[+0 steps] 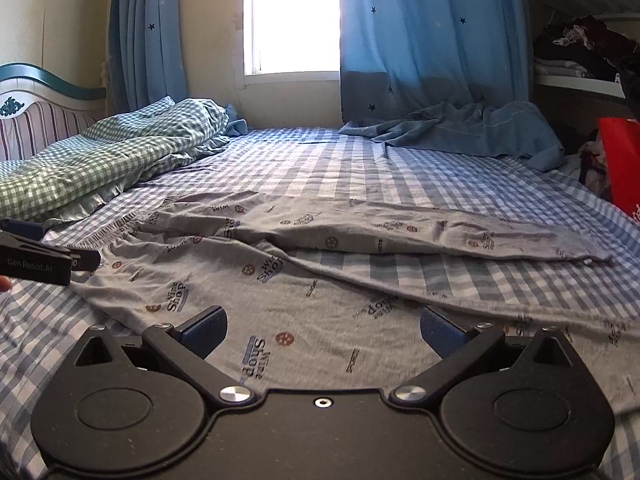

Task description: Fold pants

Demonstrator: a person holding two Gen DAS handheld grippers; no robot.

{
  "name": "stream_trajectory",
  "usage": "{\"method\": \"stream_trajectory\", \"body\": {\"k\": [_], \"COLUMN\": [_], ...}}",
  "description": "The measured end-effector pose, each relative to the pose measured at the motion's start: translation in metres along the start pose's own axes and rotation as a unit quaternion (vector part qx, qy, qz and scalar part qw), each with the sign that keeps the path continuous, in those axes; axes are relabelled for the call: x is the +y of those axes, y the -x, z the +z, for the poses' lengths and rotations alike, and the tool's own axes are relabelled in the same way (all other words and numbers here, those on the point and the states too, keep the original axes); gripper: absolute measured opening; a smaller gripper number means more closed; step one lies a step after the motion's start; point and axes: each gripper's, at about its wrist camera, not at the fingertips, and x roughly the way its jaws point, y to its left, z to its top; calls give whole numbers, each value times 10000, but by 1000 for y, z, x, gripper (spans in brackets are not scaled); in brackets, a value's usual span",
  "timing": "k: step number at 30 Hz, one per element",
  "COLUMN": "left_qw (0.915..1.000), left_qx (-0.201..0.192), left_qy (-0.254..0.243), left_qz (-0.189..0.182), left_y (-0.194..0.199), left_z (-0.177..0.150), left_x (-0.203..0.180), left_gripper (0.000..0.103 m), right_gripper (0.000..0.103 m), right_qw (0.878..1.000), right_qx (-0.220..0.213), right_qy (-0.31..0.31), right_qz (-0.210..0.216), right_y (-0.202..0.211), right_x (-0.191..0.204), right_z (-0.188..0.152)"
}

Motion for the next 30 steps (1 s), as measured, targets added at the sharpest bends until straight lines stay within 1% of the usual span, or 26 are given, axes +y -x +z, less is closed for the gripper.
{"method": "stream_trajectory", "body": {"k": [4,9,11,13,15,17,19,21,23,26,30], "left_qw": [9999,9997,9994,9986,9970,9954,9943,9934,9925,9907,9885], "left_qx": [-97,-214,-238,-268,-308,-257,-197,-158,-94,-19,133], "left_qy": [22,-109,-263,-458,-657,-831,-937,-1024,-1097,-1252,-1424], "left_qz": [-29,44,40,60,261,412,476,499,530,541,491], "left_y": [-28,-70,-90,-111,-133,-157,-177,-195,-212,-234,-261], "left_z": [43,94,112,128,142,153,162,168,171,173,174], "left_x": [17,34,37,41,44,46,48,49,48,46,43], "left_gripper": [103,103,103,103,103,103,103,103,103,103,103], "right_gripper": [102,102,102,103,103,103,103,102,103,103,103], "right_qw": [9995,9988,9983,9972,9954,9936,9902,9872,9848,9827,9803], "right_qx": [-146,-244,-198,-148,-113,-96,9,139,322,414,576], "right_qy": [278,392,431,440,529,744,1061,1233,1248,1124,1052], "right_qz": [-21,176,332,592,796,846,906,998,1166,1409,1571], "right_y": [-18,-51,-69,-89,-110,-134,-160,-187,-214,-248,-287], "right_x": [-10,-23,-28,-34,-41,-46,-53,-60,-69,-81,-88], "right_z": [30,64,79,95,112,126,139,147,155,162,167]}}
